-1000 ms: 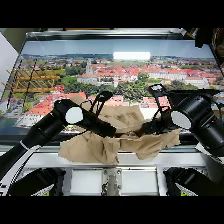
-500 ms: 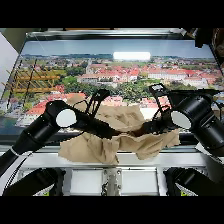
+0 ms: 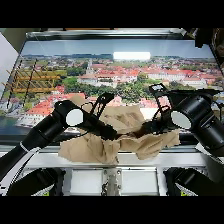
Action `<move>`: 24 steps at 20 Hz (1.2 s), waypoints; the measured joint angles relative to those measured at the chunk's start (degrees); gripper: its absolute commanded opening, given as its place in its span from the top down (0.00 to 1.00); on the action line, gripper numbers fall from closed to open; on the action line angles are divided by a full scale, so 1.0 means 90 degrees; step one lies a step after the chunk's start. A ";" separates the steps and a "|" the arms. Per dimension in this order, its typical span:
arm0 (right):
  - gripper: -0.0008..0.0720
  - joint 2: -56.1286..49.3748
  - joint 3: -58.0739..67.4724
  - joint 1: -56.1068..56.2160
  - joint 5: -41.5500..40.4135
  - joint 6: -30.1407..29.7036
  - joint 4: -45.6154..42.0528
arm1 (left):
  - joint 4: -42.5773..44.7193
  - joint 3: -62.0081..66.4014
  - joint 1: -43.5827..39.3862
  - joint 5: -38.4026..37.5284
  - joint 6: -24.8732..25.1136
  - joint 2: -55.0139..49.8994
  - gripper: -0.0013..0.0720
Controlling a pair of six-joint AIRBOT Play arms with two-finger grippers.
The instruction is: Fold the clothes and pants, and hang the long-sleeved shirts on hangers.
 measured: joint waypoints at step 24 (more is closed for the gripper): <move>0.96 0.0000 0.0000 0.0000 0.0000 0.0002 0.0000 | 0.1115 0.0629 0.5100 -0.0197 0.0879 0.1455 0.03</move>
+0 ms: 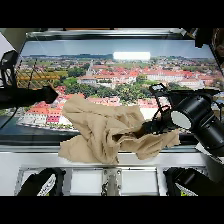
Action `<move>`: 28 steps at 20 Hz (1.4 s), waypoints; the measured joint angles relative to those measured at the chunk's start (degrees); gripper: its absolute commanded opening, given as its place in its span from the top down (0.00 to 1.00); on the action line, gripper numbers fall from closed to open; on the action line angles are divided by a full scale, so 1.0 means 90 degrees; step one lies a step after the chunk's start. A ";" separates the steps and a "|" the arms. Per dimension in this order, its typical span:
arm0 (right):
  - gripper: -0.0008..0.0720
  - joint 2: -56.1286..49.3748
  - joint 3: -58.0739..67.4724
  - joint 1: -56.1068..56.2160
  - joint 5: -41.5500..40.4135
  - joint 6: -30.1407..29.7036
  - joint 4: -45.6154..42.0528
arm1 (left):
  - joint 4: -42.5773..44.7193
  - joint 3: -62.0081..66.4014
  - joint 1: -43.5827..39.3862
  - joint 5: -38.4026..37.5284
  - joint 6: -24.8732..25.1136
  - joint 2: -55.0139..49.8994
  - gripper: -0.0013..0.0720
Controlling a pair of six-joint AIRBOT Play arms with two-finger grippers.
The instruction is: Fold the clothes and pants, and hang the long-sleeved shirts on hangers.
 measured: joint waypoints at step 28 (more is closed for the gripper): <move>0.96 -0.0046 0.0000 0.0000 0.0000 0.0000 0.0000 | 0.2997 0.3179 0.2271 0.2293 0.0811 -0.6766 0.04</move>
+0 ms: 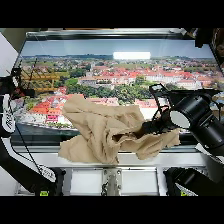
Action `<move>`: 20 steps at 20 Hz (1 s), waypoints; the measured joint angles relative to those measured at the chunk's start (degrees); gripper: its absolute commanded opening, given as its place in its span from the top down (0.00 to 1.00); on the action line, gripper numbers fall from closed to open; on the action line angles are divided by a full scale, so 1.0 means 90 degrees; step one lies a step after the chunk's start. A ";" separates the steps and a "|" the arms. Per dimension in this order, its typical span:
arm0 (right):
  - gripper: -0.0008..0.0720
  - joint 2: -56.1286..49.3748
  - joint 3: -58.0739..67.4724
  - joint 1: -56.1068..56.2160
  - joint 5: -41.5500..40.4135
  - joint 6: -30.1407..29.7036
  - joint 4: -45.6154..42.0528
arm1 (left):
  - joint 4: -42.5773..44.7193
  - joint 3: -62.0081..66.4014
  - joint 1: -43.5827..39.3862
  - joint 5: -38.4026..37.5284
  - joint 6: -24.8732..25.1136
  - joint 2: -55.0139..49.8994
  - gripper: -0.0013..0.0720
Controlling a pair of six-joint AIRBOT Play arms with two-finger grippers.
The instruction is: Fold the clothes and pants, and hang the long-sleeved shirts on hangers.
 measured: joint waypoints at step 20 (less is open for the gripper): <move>0.96 -0.0005 0.0000 0.0000 0.0002 0.0000 0.0002 | 0.0073 0.0199 0.0073 -0.0165 -0.0087 -0.0372 0.96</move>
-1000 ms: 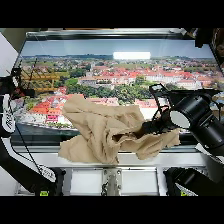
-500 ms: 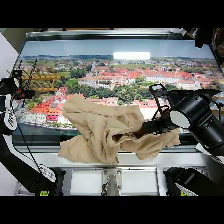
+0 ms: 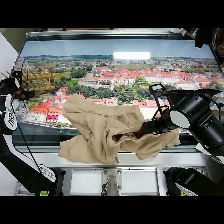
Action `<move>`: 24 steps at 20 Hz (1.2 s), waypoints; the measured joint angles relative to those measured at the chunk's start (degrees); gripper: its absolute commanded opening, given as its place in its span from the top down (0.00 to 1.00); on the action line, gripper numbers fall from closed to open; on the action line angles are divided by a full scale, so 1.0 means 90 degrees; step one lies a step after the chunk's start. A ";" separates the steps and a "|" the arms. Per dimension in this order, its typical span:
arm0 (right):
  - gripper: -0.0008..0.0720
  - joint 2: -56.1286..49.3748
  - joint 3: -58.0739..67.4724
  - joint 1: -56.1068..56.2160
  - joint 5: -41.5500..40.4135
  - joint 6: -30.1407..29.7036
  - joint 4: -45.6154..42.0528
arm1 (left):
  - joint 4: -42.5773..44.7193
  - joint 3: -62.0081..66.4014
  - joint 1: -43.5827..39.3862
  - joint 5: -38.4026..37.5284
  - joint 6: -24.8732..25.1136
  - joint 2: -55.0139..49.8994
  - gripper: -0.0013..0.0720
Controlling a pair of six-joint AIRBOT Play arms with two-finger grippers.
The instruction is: Fold the clothes and pants, and hang the long-sleeved shirts on hangers.
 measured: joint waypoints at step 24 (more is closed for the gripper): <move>0.96 0.0000 0.0000 0.0000 0.0000 0.0000 0.0000 | -0.2732 -0.0384 -0.1702 -0.2256 0.3332 0.3594 0.96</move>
